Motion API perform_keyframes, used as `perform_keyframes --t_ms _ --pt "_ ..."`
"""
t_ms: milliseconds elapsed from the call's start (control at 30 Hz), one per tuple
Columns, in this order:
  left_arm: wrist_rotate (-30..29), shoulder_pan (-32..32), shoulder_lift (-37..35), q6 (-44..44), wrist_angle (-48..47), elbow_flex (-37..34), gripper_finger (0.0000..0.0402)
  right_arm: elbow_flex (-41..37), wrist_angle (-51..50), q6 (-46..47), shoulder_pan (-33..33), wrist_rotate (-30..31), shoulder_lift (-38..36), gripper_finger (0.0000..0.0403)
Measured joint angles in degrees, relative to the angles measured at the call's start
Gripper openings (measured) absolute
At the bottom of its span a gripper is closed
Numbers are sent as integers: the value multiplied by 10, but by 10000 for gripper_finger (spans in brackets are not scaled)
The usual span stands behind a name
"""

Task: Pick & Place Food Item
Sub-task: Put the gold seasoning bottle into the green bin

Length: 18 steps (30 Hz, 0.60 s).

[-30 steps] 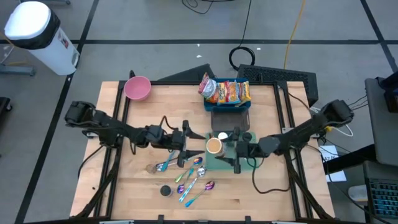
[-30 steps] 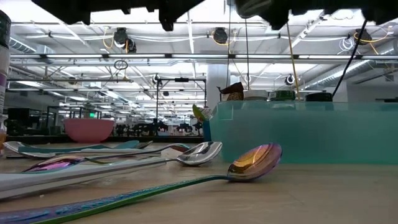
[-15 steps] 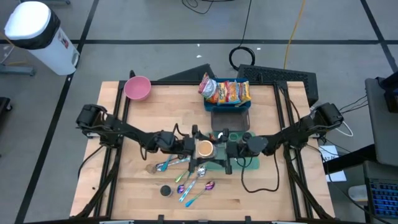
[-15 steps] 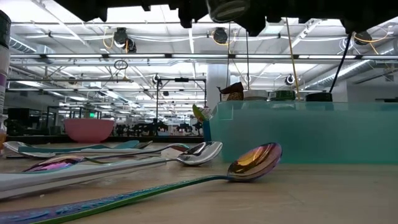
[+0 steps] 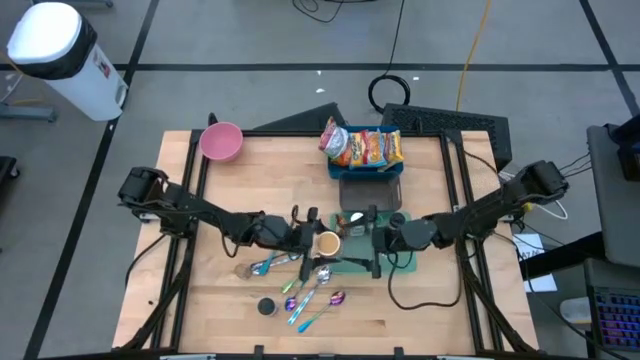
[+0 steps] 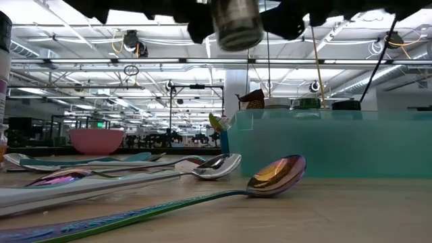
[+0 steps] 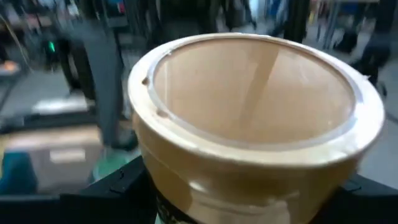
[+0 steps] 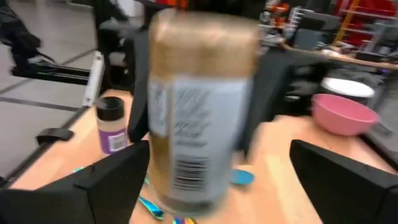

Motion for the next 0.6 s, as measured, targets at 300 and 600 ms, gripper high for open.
perform_keyframes --t_ms 300,600 --pt "-57 -5 -9 -23 -118 -1 275 0 33 -4 51 93 -28 376" --pt "-69 -8 -9 -32 -155 19 275 28 56 35 22 82 40 376"
